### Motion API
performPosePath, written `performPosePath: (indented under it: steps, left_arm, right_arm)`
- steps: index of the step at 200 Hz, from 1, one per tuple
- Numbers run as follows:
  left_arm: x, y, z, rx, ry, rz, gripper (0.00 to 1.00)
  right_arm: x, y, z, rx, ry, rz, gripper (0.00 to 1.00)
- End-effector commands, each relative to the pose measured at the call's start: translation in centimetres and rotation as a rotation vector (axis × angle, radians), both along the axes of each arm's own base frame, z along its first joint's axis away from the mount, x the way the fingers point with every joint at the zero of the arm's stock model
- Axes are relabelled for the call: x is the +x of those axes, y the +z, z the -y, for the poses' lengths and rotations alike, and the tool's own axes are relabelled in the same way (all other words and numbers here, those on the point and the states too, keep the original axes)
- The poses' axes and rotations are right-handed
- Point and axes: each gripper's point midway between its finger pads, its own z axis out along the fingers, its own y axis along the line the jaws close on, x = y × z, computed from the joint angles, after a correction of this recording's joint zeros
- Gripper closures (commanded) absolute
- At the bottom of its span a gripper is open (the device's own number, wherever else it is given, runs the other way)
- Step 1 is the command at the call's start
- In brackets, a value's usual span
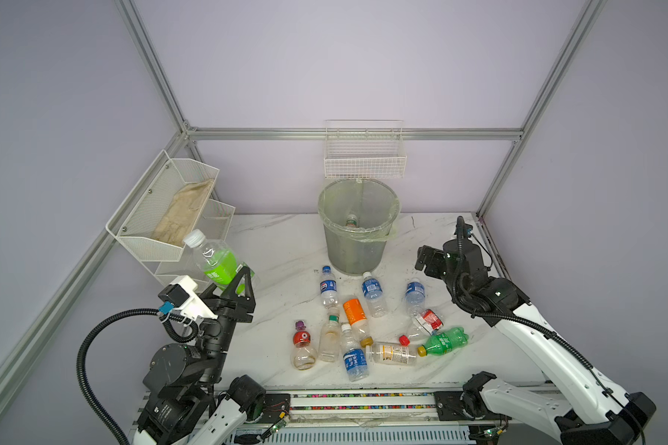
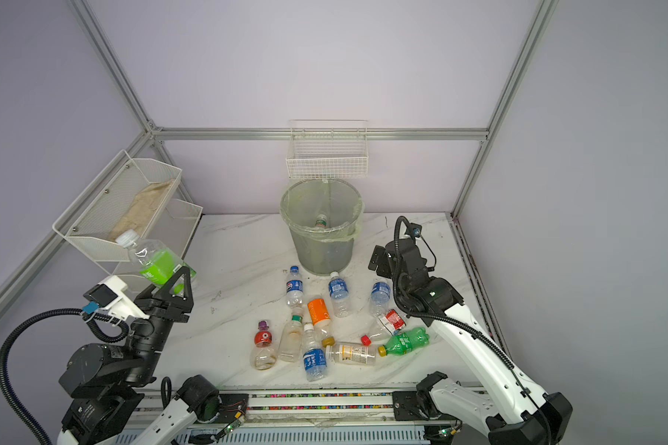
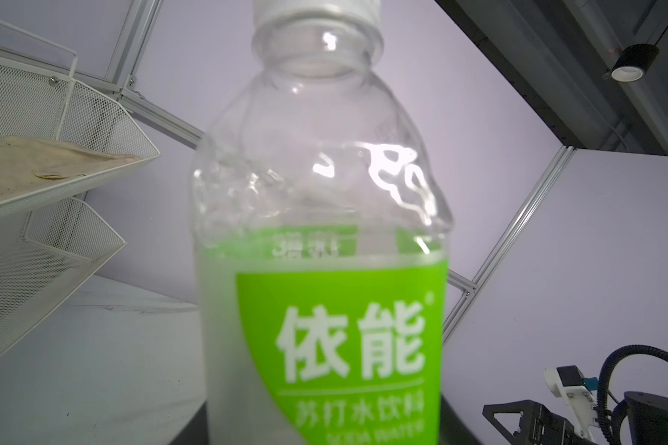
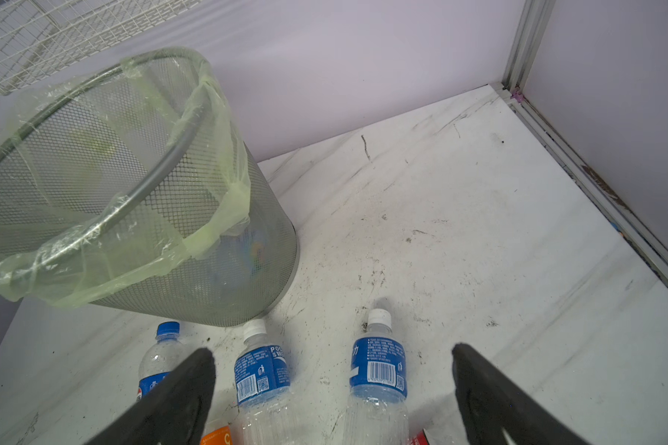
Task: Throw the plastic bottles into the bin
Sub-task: 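Lift the green-label bottle with the left gripper and drop it into the bin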
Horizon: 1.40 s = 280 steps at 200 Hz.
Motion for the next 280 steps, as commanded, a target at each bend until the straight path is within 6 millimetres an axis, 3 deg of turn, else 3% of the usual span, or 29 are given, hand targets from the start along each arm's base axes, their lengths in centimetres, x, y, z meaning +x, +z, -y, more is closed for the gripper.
performPosePath:
  steps: [1,49,91,123,136,152,160,167,170,178,190,232,237,280]
  left_arm:
    - [-0.2,0.6,0.1,0.007,0.005,0.072,0.69]
    - [-0.2,2.5,0.5,0.013,-0.002,0.14,0.7]
    - [2.8,4.8,3.6,0.049,-0.052,0.171,0.7]
    - [7.9,7.0,8.3,0.133,-0.115,0.146,0.69]
    - [10.9,7.6,11.3,0.203,-0.167,0.1,0.68]
    - [15.9,6.4,15.6,0.314,-0.237,-0.041,0.65]
    - [18.0,6.0,17.6,0.366,-0.279,-0.105,0.55]
    - [19.7,5.5,18.9,0.401,-0.299,-0.165,0.15]
    - [20.5,5.1,19.4,0.413,-0.304,-0.198,0.03]
    - [22.6,3.6,20.1,0.431,-0.286,-0.292,0.0]
    - [24.0,2.6,20.4,0.431,-0.262,-0.362,0.0]
    - [22.0,4.2,19.6,0.349,-0.273,-0.242,0.0]
    - [20.7,5.8,18.8,0.328,-0.269,-0.199,0.0]
    - [17.8,8.2,16.7,0.303,-0.248,-0.124,0.0]
  right_arm:
    - [-0.4,0.0,0.4,0.014,-0.012,-0.005,0.03]
    - [-0.4,0.2,0.4,0.021,-0.014,0.0,0.03]
    - [-0.4,0.5,0.2,0.032,-0.005,0.007,0.03]
    - [-0.5,0.3,0.1,0.04,0.0,-0.001,0.03]
    - [-0.6,0.5,0.1,0.044,-0.001,0.002,0.03]
    - [-0.8,0.8,0.2,0.049,0.0,0.01,0.03]
    - [-0.9,0.9,0.3,0.051,0.001,0.012,0.03]
    - [-1.0,1.0,0.3,0.051,-0.001,0.015,0.03]
    - [-1.0,1.1,0.3,0.052,0.0,0.015,0.03]
    - [-1.2,1.2,0.5,0.052,-0.001,0.017,0.03]
    - [-1.5,1.3,0.8,0.046,-0.005,0.02,0.03]
    - [-1.9,0.8,1.4,0.015,-0.016,0.019,0.03]
    - [-1.7,0.7,1.3,0.013,-0.014,0.016,0.03]
    - [-0.5,0.2,0.2,0.018,0.006,-0.004,0.03]
